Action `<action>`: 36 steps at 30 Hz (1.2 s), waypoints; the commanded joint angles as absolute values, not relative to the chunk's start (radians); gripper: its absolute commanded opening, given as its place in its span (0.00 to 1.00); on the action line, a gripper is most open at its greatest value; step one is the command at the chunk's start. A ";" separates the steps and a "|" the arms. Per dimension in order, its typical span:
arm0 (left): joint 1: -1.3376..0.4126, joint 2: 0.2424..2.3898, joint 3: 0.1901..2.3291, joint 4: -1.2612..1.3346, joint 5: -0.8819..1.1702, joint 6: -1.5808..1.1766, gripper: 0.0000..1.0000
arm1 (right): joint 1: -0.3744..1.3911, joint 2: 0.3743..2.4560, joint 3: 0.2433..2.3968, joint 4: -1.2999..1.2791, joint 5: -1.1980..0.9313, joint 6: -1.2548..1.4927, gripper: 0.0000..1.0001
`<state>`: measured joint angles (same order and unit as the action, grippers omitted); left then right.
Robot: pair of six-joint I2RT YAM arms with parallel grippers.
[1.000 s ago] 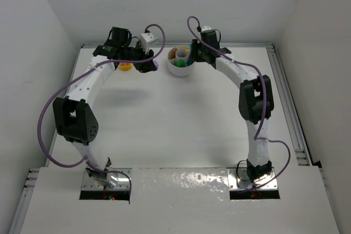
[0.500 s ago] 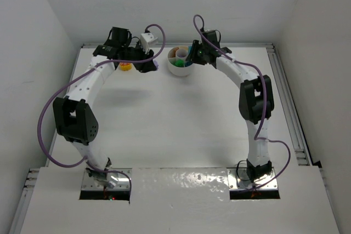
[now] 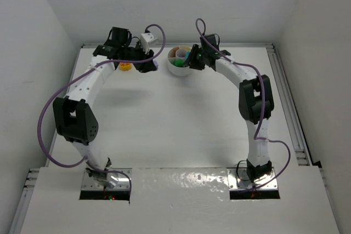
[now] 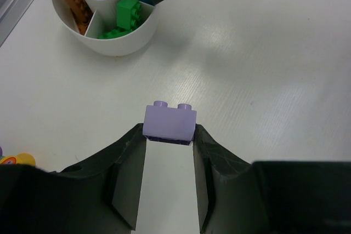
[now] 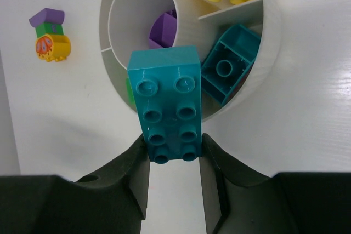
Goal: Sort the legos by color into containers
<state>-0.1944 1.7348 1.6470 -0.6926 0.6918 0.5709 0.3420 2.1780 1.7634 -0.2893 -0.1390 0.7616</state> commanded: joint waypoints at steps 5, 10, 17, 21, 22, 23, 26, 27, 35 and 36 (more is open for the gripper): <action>-0.183 1.698 1.661 -0.680 0.706 0.580 0.00 | 0.345 2.172 1.792 -0.238 -0.156 0.802 0.18; -0.183 1.698 1.661 -0.683 0.703 0.581 0.00 | 0.345 2.183 1.798 -0.242 -0.158 0.810 0.25; -0.183 1.698 1.661 -0.683 0.703 0.581 0.00 | 0.344 2.186 1.793 -0.239 -0.158 0.813 0.37; -0.183 1.697 1.661 -0.681 0.703 0.580 0.00 | 0.344 2.189 1.796 -0.238 -0.156 0.816 0.42; -0.183 1.698 1.661 -0.683 0.703 0.581 0.00 | 0.344 2.189 1.796 -0.236 -0.155 0.816 0.42; -0.183 1.695 1.661 -0.681 0.700 0.581 0.00 | 0.344 2.189 1.796 -0.235 -0.155 0.815 0.43; -0.183 1.695 1.661 -0.684 0.699 0.581 0.00 | 0.344 2.191 1.798 -0.235 -0.156 0.815 0.44; -0.183 1.695 1.661 -0.684 0.699 0.583 0.00 | 0.342 2.192 1.798 -0.235 -0.156 0.813 0.44; -0.183 1.694 1.664 -0.683 0.703 0.583 0.00 | 0.342 2.168 1.802 -0.229 -0.166 0.779 0.42; -0.183 1.697 1.666 -0.683 0.701 0.581 0.00 | 0.344 2.149 1.802 -0.222 -0.178 0.752 0.42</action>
